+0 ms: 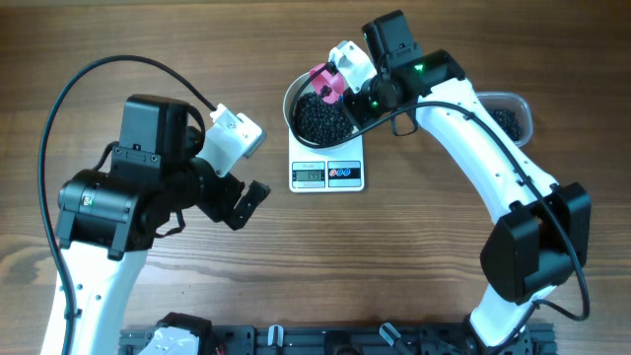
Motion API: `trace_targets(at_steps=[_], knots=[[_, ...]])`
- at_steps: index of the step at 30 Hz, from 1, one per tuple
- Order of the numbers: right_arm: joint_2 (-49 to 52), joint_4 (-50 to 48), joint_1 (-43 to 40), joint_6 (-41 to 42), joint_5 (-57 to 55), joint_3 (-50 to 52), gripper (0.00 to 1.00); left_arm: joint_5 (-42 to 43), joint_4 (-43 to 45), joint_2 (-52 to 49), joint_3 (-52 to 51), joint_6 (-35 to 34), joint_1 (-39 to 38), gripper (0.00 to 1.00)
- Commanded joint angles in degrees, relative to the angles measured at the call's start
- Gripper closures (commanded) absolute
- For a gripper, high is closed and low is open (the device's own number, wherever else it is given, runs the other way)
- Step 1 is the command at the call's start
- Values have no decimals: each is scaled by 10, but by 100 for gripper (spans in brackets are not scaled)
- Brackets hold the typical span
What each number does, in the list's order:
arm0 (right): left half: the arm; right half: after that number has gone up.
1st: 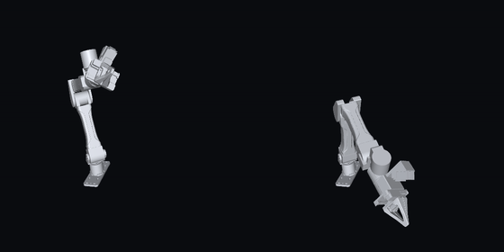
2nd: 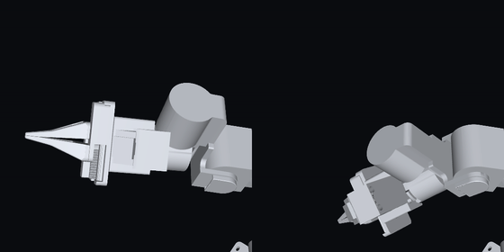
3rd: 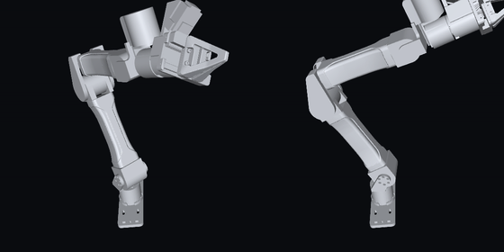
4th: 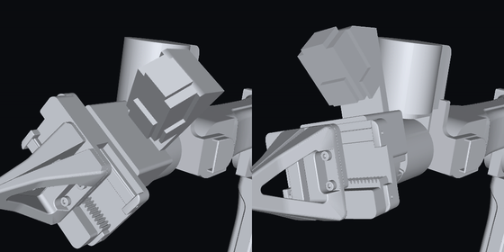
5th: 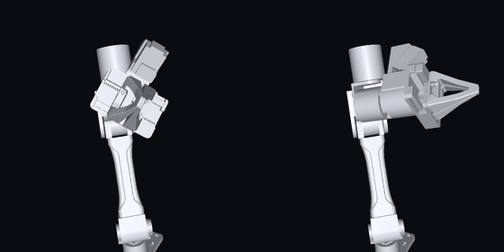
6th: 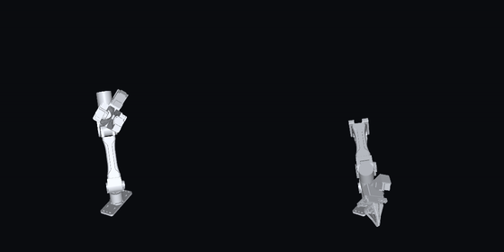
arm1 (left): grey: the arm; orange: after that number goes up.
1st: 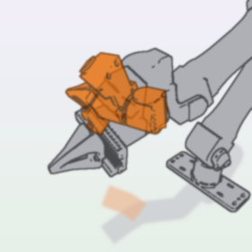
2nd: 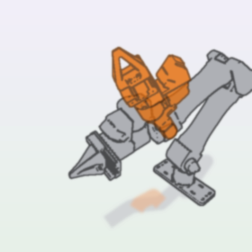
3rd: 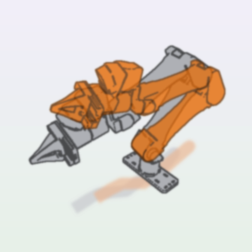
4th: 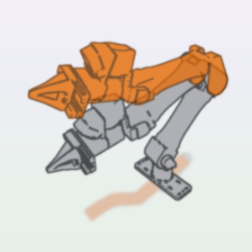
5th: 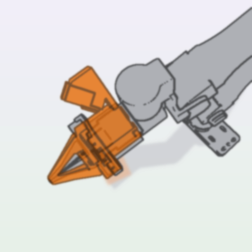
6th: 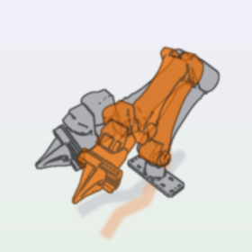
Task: Scoop item into bowl and weigh 150g on scale
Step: 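Hold the tilted scoop over the bowl, shaking out small amounts, then move the scoop right back over the bean tub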
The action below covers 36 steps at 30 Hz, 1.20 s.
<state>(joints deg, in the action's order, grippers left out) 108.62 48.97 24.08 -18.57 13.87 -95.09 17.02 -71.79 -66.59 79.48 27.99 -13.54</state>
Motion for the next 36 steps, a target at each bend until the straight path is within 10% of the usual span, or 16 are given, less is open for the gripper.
trace_targets(at_steps=[1,36], knots=[[-20,0,-3,-7,12,-12,96,1,2,-3,10,-3,-1,0],[-28,-1,-35,58,63,-10,96,1,2,-3,10,-3,-1,0]])
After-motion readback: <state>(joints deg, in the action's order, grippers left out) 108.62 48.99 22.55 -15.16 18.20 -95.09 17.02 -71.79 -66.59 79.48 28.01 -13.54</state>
